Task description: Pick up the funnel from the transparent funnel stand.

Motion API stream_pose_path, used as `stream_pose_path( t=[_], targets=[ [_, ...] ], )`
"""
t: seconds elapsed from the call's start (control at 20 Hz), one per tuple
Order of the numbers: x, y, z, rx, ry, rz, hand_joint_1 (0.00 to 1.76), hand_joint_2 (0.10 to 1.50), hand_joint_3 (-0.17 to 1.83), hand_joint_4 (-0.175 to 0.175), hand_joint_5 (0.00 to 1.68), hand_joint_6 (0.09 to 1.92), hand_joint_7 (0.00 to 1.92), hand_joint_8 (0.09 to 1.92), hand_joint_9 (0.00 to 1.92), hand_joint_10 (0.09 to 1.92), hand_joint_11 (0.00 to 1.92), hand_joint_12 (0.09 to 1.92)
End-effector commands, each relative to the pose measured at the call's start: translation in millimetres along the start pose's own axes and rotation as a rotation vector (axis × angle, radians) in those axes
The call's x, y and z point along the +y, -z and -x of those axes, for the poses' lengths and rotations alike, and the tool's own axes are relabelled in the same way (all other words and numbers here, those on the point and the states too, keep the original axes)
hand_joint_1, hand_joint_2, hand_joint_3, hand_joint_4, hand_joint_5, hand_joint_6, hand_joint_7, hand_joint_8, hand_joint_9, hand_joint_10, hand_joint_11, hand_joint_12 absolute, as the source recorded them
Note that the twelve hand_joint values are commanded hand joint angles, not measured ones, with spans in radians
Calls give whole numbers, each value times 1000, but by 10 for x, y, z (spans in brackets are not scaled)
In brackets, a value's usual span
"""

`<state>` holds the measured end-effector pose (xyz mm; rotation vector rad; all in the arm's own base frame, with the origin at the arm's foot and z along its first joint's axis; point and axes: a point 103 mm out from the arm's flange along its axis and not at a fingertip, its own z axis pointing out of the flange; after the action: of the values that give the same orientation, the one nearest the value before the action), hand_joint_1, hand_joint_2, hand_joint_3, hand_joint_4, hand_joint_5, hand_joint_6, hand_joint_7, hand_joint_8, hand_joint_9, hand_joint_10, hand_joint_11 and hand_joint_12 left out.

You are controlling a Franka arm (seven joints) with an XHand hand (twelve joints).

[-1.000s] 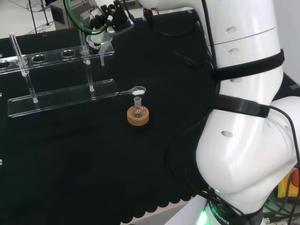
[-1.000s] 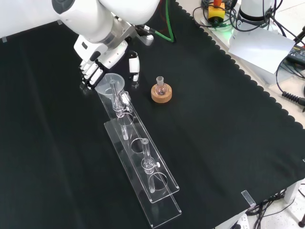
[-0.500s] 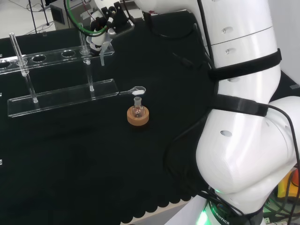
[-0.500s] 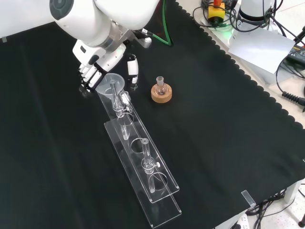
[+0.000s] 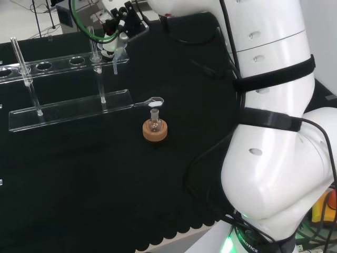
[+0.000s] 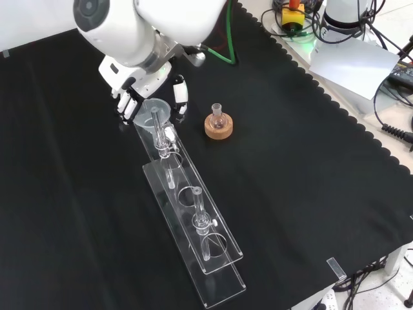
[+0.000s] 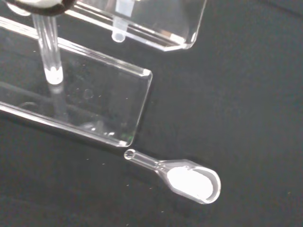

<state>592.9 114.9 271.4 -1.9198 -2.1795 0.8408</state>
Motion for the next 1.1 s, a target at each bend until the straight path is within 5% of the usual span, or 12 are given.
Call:
stream_pose_path(
  t=[0.05, 0.25, 0.5, 1.1],
  targets=[
    [-143, 210, 36, -78, -45, 101, 841, 700, 587, -63, 686, 490, 773, 770, 1040, 631, 706, 1191],
    [-362, 530, 137, -81, -49, 123, 871, 708, 600, -64, 687, 654, 799, 784, 1077, 621, 756, 1157],
    [-655, 799, 243, -81, -60, 81, 875, 707, 608, -64, 674, 699, 794, 790, 1079, 621, 761, 1149],
    [-1335, 735, 363, -87, -121, 68, 876, 712, 616, -58, 710, 730, 801, 794, 1105, 626, 766, 1152]
  ],
)
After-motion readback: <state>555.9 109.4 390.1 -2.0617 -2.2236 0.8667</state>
